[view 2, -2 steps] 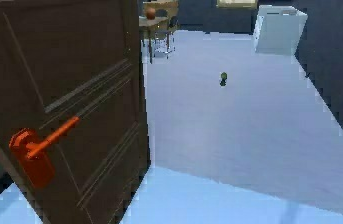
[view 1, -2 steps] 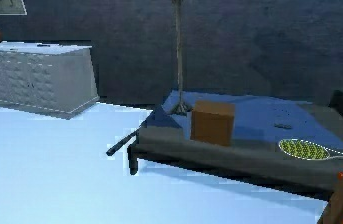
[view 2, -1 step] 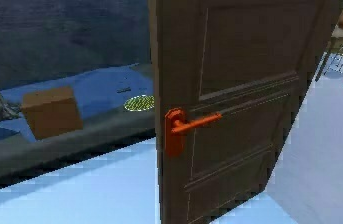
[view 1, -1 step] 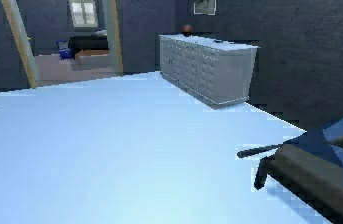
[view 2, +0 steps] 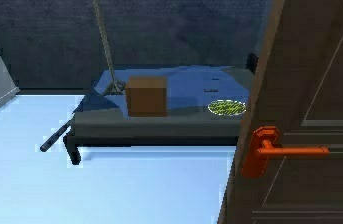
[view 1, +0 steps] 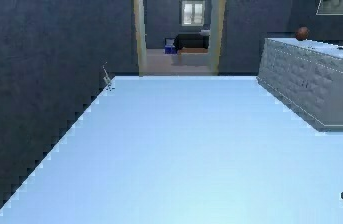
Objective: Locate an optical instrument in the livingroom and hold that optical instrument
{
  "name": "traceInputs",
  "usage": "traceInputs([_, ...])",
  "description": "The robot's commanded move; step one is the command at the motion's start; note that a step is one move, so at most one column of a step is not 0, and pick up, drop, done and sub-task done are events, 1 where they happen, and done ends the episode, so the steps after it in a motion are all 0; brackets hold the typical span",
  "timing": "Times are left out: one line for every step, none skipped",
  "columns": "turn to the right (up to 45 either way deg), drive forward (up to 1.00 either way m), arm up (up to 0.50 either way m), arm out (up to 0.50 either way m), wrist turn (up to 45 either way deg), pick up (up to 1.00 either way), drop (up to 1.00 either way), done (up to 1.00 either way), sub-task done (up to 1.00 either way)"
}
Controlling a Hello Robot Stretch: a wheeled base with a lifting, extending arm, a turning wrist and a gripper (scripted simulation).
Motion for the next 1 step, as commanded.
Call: traceInputs([0.0,1.00,0.00,0.00,0.0,0.00,0.00,0.00,0.00])
